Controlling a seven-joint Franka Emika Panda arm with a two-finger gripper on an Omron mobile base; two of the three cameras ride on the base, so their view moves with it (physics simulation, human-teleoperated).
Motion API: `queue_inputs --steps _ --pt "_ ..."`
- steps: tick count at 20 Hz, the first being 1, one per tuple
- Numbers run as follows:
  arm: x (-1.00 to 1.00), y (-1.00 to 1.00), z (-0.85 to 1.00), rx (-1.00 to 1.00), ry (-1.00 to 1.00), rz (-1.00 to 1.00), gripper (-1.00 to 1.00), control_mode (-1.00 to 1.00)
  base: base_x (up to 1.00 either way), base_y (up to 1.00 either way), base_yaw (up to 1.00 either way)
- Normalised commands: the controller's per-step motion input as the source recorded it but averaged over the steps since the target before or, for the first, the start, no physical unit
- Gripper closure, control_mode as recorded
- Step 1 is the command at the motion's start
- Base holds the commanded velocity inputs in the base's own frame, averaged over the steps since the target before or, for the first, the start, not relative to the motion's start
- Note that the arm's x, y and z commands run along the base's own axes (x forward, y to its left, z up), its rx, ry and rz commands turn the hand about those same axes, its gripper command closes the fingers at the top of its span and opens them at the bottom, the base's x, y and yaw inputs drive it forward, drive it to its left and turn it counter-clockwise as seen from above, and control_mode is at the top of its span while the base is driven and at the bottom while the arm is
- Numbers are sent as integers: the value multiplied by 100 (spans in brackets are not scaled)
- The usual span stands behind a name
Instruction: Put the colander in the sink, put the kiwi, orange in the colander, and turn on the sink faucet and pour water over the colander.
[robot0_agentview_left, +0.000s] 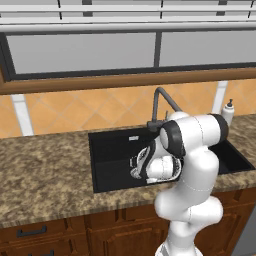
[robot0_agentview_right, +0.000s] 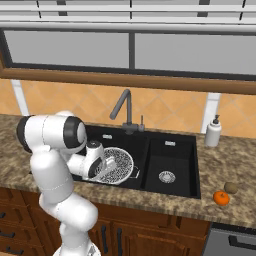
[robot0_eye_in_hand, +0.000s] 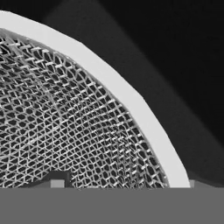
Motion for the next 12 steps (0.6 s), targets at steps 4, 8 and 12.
queue_inputs --steps 4,8,12 --pt "0 -3 12 14 -17 -53 -100 -100 0 0 0" --pt "-1 1 65 19 -24 -50 -100 -100 0 0 0" --pt "-22 -7 76 18 -7 -38 -100 -100 0 0 0"
